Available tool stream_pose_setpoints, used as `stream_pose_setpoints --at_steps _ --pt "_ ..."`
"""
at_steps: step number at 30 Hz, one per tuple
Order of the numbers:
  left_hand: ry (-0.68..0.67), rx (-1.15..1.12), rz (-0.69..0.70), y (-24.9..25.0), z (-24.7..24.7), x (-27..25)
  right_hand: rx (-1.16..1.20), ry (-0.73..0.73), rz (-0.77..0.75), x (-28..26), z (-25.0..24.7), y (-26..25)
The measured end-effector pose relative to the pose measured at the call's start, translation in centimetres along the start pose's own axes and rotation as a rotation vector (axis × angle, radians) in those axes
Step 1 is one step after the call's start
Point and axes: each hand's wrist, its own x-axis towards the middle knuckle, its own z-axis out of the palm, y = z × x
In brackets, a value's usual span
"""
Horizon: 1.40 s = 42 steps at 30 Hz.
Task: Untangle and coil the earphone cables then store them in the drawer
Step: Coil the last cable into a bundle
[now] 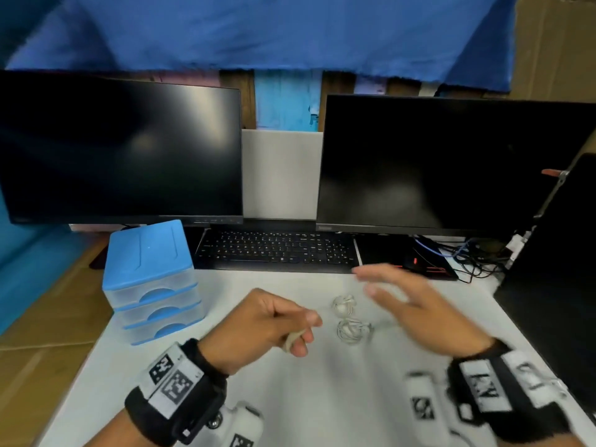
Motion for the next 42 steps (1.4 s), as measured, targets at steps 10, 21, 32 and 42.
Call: stream_pose_setpoints --at_steps 10,21,32,42 --pt "0.057 -0.447 -0.166 -0.1 -1.4 0.5 0.679 0.016 0.15 0.5 7.4 -0.1" --pt "0.36 -0.372 0.126 -1.2 -1.2 1.2 0.222 -0.234 -0.032 -2.1 12.4 -1.1" --pt "-0.102 -0.095 0.097 -1.4 -0.1 -0.1 0.406 0.194 -0.084 0.0 6.3 -1.4" --pt "0.267 -0.289 0.27 -0.1 -2.4 0.4 0.144 -0.28 -0.167 -3.0 10.6 -3.1"
